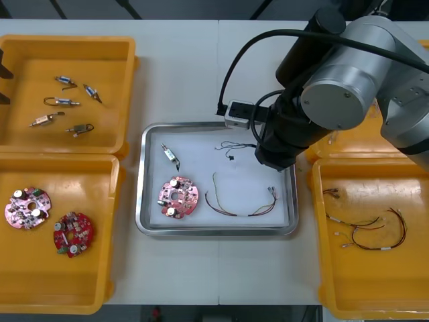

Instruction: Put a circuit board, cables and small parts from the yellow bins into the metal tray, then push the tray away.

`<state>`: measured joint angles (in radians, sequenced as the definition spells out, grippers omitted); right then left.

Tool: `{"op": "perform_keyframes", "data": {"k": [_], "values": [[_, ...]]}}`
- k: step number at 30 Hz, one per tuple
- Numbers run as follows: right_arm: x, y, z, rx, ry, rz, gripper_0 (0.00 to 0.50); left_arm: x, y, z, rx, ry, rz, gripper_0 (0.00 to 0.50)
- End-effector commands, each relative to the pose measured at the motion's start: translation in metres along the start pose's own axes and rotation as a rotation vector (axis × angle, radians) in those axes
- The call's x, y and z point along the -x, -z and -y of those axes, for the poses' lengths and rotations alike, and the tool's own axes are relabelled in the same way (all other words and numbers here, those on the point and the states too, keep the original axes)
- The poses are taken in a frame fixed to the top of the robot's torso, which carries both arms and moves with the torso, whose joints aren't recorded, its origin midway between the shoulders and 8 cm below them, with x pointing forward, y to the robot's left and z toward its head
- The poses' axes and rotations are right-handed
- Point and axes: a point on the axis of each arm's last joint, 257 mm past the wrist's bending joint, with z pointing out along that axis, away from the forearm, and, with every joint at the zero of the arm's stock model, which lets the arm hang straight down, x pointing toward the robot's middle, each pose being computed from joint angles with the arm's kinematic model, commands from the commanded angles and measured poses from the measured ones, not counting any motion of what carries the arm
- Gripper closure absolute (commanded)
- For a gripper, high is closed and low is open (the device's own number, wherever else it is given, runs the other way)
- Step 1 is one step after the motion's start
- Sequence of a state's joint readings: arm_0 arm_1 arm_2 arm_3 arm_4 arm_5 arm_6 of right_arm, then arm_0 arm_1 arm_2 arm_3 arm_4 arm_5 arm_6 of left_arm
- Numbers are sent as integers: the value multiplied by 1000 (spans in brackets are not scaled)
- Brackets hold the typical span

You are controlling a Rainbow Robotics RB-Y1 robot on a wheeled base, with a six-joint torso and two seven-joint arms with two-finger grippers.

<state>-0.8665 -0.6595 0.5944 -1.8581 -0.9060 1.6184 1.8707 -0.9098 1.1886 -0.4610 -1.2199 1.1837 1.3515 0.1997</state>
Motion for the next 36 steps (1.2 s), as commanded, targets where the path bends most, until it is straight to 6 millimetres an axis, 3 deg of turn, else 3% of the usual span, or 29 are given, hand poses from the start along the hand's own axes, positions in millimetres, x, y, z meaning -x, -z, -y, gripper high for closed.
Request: {"op": "perform_keyframes", "data": {"k": [1,6,14,23,24,26,28,29,30,36], "values": [[26,-3,6,-3,102,34,500,4,0,23,-56,39,15,0],[23,-25,12,1,130,25,500,7,-21,22,-66,65,24,0],[22,-54,16,-54,151,15,500,-12,-48,20,-76,52,10,0],[23,-57,19,-64,144,21,500,-20,-71,10,-58,22,44,0],[22,-57,19,-65,144,19,469,-21,-74,9,-54,22,46,0],[20,-57,19,-64,142,13,349,-23,-79,8,-54,21,47,0],[19,-57,19,-63,136,6,97,-25,-87,7,-64,16,48,0],[18,-57,19,-62,135,4,37,-25,-89,7,-68,12,50,0],[18,-57,19,-61,131,2,0,-24,-92,7,-73,11,53,0],[20,-39,25,-65,91,3,0,-19,-101,5,-74,21,67,0]]}}
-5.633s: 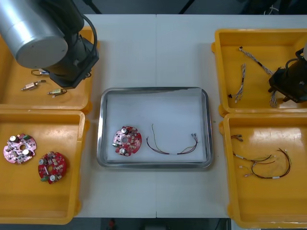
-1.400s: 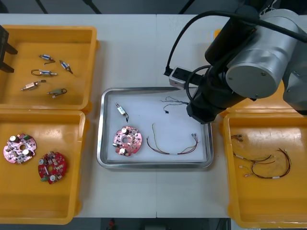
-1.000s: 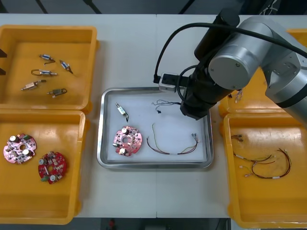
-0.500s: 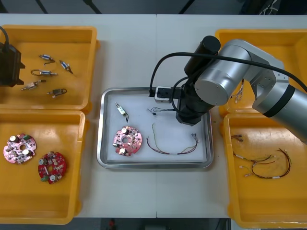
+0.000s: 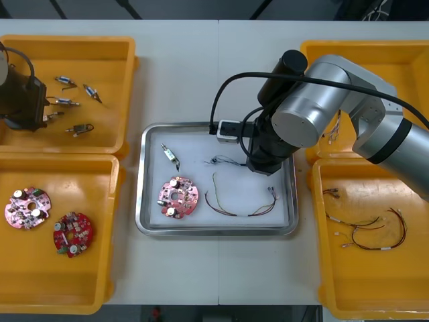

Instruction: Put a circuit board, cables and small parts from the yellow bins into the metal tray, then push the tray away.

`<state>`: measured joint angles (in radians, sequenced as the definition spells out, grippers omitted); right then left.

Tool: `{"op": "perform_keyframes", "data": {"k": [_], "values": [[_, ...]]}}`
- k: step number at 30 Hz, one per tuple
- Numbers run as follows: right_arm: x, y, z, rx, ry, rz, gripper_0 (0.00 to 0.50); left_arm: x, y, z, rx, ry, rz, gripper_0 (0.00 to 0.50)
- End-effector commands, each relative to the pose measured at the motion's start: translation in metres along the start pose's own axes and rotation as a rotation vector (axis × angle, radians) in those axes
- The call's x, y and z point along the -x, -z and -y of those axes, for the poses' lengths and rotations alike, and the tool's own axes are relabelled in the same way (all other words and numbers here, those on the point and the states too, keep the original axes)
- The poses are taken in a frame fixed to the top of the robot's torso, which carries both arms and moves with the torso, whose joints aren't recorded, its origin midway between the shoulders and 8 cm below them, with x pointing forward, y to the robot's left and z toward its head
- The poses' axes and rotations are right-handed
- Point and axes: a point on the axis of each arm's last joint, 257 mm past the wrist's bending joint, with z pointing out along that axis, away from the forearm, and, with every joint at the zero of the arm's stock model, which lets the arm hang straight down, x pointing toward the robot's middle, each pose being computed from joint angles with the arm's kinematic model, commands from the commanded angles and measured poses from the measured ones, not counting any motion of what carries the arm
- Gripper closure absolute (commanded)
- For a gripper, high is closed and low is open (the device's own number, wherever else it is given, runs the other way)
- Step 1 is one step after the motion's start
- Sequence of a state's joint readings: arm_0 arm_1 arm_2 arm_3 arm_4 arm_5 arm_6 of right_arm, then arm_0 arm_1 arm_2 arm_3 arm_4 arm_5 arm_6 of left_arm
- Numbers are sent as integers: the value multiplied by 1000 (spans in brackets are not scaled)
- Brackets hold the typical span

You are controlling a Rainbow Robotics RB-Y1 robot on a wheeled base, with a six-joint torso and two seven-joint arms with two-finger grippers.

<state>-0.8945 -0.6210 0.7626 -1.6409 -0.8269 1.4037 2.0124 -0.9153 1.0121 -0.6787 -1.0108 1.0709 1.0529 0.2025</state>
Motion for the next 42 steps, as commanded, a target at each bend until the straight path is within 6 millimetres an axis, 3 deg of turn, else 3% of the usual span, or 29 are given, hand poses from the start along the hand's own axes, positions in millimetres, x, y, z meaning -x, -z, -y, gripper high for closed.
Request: {"op": "perform_keyframes", "data": {"k": [1,5,15,24,28,42], "values": [[21,35,18,-32,-37,25,0,-3,7,22,-39,57,13,0],[14,57,23,-24,-87,13,0,0,7,19,-26,53,22,0],[-18,114,43,-37,-403,-26,0,1,3,11,-1,61,14,0],[-68,156,67,-73,-689,-77,0,-3,-6,5,-6,23,20,0],[-86,176,88,-123,-834,-49,0,-5,-7,4,-3,16,12,0],[-153,196,99,-163,-1192,-34,0,-4,-10,0,4,-19,22,0]]}}
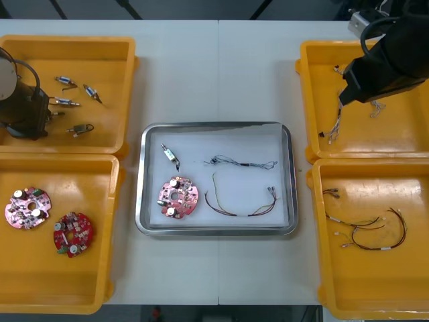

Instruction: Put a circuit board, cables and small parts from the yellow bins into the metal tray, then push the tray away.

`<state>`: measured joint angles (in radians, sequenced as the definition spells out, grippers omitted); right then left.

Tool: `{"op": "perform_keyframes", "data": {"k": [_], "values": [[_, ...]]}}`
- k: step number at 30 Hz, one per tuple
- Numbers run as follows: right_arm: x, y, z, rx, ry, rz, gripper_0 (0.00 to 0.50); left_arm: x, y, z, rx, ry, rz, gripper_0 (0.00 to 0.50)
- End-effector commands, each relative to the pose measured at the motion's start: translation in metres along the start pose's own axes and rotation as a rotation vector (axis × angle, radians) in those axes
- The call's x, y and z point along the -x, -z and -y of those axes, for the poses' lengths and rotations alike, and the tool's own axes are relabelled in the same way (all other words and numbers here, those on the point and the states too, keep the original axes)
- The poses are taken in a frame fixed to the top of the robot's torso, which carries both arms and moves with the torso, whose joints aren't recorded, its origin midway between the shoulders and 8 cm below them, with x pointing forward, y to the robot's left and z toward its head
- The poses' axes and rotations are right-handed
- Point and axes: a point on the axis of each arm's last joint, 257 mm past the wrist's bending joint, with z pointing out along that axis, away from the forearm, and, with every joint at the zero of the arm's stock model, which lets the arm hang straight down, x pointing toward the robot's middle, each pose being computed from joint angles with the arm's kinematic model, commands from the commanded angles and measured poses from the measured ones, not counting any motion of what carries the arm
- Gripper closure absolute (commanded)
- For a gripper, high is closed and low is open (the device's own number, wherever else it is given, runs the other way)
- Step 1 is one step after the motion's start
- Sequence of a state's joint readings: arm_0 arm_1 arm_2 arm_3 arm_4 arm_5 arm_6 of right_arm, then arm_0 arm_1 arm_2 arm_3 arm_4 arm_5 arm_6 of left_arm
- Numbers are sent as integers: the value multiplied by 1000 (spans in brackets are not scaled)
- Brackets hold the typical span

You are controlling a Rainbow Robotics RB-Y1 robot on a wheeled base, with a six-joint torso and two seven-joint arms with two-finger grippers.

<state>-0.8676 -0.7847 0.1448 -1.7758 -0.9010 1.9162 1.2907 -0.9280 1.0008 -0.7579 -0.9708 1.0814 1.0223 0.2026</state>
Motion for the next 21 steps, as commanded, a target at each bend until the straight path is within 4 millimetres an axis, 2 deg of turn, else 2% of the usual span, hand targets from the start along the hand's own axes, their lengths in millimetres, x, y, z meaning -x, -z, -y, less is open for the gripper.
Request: {"op": "perform_keyframes", "data": {"k": [1,2,3,4,6,14,18,21], "values": [[-10,18,37,-30,-127,29,0,-7,5,14,-23,0,-4,63],[-11,18,40,-33,-134,27,0,-6,5,14,-25,-3,-3,125],[-16,17,46,-39,-149,21,0,-6,5,14,-25,-4,-3,312],[-19,17,52,-45,-167,18,0,-5,6,14,-25,-8,2,464],[-25,16,60,-54,-188,13,0,-4,5,14,-24,-12,4,497],[-49,12,82,-44,-290,-6,0,2,7,15,-27,-50,20,500],[-60,9,90,-40,-338,-13,0,15,20,19,-30,-148,50,500],[-68,7,100,-50,-385,-17,0,29,41,24,-37,-232,71,500]]}}
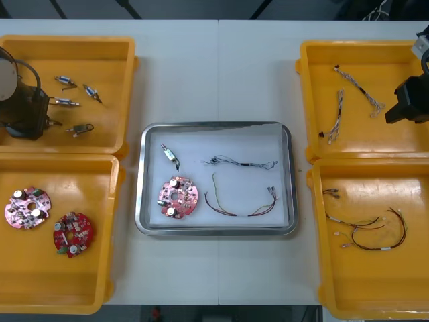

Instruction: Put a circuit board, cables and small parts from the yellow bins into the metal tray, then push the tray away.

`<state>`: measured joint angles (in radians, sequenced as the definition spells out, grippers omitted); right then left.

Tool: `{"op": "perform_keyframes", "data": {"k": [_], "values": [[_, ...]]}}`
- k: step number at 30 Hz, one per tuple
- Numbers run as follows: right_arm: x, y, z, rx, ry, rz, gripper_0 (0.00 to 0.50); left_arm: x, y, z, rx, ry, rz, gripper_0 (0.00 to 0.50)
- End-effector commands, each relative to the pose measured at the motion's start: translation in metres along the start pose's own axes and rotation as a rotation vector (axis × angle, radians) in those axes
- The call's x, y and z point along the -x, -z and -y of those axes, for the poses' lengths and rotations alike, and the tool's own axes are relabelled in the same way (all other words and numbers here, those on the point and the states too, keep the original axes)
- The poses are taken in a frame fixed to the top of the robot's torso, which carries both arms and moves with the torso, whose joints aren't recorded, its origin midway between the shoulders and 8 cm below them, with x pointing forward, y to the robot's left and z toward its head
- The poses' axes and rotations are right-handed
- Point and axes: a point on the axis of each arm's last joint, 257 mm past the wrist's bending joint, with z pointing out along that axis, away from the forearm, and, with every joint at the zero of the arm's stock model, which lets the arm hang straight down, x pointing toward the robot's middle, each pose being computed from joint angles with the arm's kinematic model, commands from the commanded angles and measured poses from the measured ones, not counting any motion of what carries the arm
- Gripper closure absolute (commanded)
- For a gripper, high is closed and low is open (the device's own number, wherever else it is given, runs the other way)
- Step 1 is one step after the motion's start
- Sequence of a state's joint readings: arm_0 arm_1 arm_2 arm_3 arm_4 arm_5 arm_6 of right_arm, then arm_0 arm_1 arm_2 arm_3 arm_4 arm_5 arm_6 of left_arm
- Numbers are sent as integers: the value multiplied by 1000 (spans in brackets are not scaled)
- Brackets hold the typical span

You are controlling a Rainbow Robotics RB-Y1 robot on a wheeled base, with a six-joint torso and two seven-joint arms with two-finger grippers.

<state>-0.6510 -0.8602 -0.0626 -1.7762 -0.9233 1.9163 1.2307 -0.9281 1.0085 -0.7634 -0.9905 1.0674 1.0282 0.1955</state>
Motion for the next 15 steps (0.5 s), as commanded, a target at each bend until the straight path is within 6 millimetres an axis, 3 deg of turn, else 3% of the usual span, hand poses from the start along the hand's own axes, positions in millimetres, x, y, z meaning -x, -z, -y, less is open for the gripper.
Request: {"op": "perform_keyframes", "data": {"k": [1,9,15], "values": [[-2,15,30,-39,-111,35,0,32,43,23,-37,-216,65,500],[-25,5,39,-44,-223,11,0,40,94,38,-57,-465,129,500],[-38,1,36,-59,-234,13,0,34,109,37,-30,-610,155,500]]}}
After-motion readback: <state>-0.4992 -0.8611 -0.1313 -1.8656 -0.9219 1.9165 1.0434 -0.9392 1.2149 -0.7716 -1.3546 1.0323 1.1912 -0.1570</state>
